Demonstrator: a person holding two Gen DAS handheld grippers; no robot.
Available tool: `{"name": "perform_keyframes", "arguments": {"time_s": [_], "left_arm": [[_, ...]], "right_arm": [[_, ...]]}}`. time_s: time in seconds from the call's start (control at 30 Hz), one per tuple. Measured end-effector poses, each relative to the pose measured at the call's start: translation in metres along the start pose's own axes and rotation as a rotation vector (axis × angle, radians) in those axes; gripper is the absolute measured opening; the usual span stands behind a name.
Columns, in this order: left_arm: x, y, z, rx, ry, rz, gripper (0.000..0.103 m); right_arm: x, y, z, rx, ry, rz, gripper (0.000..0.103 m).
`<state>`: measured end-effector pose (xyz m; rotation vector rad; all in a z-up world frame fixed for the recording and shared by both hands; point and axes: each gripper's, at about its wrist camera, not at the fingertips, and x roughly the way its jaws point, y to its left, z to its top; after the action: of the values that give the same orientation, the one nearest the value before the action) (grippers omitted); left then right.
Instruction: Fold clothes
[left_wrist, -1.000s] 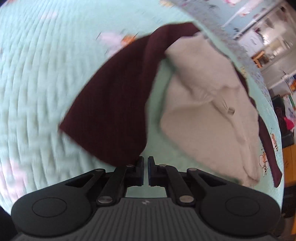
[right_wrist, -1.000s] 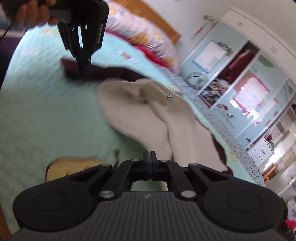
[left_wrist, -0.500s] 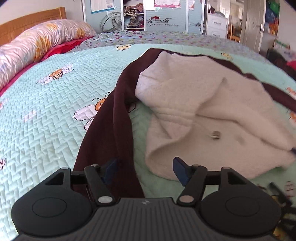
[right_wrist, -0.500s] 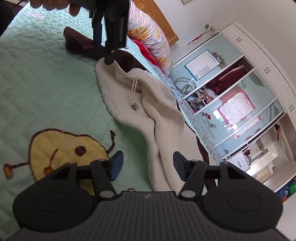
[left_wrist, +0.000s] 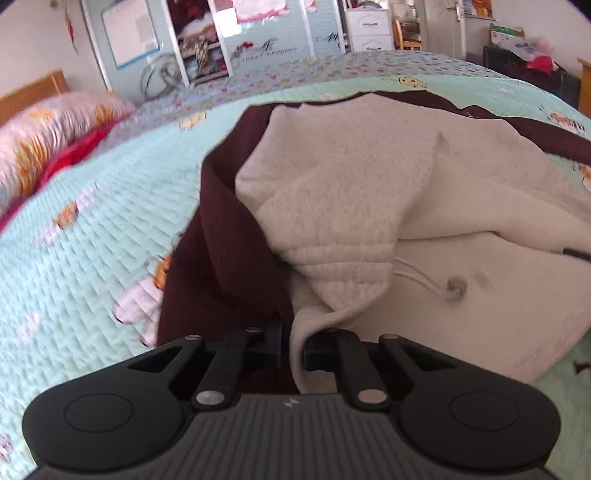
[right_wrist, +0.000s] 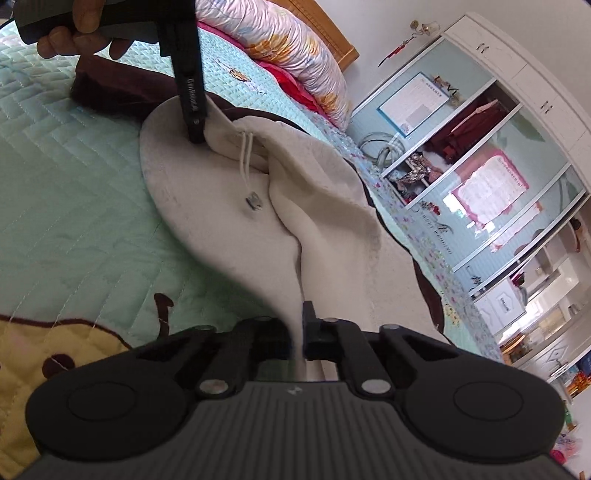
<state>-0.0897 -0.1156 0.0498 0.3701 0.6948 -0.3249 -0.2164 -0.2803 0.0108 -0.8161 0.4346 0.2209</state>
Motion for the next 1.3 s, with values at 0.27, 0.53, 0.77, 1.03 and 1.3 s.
{"name": "perform_keyframes", "arguments": {"time_s": [0.27, 0.53, 0.77, 1.03, 1.3], "left_arm": [[-0.023, -0.031, -0.011, 0.207, -0.108, 0.115, 0.052], [0.011, -0.029, 0.001, 0.278, -0.002, 0.017, 0.005], [-0.002, 0.026, 0.002, 0.054, 0.164, 0.041, 0.005], [-0.013, 0.027, -0.010, 0.009, 0.139, 0.050, 0.008], [-0.063, 0.040, -0.054, -0.159, 0.080, 0.218, 0.066]], "right_arm": [[0.002, 0.003, -0.001, -0.026, 0.024, 0.052, 0.008], [0.002, 0.012, -0.006, -0.016, 0.020, 0.059, 0.008], [-0.002, -0.029, 0.002, 0.218, 0.059, 0.342, 0.007], [-0.014, -0.010, -0.002, 0.057, 0.036, 0.363, 0.007], [-0.019, 0.009, -0.011, 0.149, -0.009, 0.242, 0.008]]}}
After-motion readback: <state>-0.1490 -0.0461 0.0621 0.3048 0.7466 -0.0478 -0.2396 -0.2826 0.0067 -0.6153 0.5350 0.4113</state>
